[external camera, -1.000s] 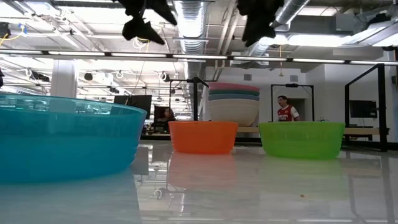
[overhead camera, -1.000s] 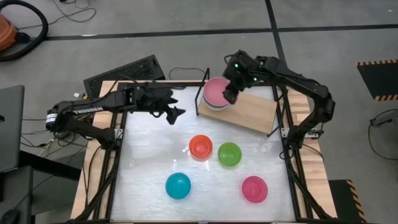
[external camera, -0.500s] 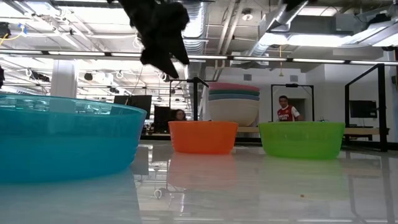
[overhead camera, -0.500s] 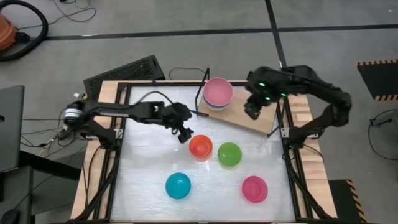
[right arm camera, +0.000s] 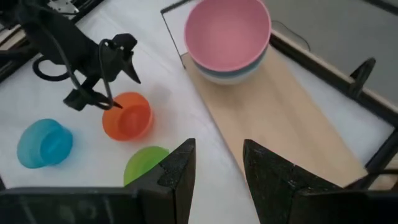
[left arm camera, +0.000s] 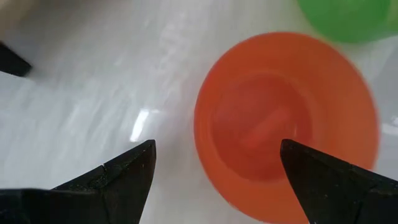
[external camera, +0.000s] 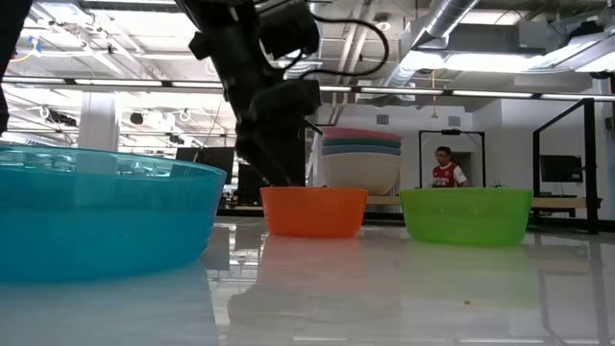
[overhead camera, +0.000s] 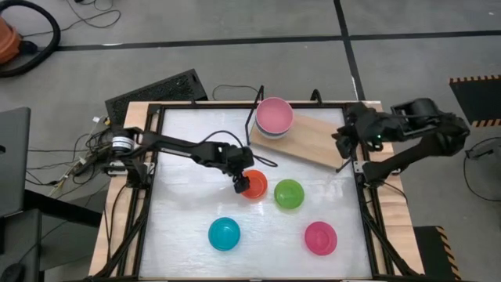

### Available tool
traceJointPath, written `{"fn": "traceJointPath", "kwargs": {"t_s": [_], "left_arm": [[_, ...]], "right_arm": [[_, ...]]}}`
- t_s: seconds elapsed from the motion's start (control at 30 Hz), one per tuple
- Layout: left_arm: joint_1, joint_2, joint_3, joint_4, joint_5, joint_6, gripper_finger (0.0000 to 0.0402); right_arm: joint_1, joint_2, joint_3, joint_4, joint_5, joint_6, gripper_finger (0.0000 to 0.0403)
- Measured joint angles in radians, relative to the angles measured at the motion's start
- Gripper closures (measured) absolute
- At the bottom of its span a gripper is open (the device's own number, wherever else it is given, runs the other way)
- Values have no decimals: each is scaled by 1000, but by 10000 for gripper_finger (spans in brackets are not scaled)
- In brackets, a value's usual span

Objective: Place and stack bowls onto a shelf
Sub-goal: Put the orange bowl on the shelf

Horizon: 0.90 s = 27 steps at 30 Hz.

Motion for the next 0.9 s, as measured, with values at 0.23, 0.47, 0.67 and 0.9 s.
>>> {"fn": "traceJointPath", "kwargs": {"t_s": [0.23, 0.47, 0.67, 0.9], "left_arm": [[0, 64, 0, -5, -24, -21, 77], [-1, 78, 0, -40, -23, -94, 159], [-1, 71, 0, -51, -36, -137, 293], [-1, 64, 0, -49, -55, -150, 394]], "right_arm": [[67, -18, -97, 6, -1, 72, 244], [91, -4, -158, 29, -1, 73, 244], [89, -4, -206, 50, 28, 103, 244], [89, -5, -251, 106, 49, 107, 243]]}}
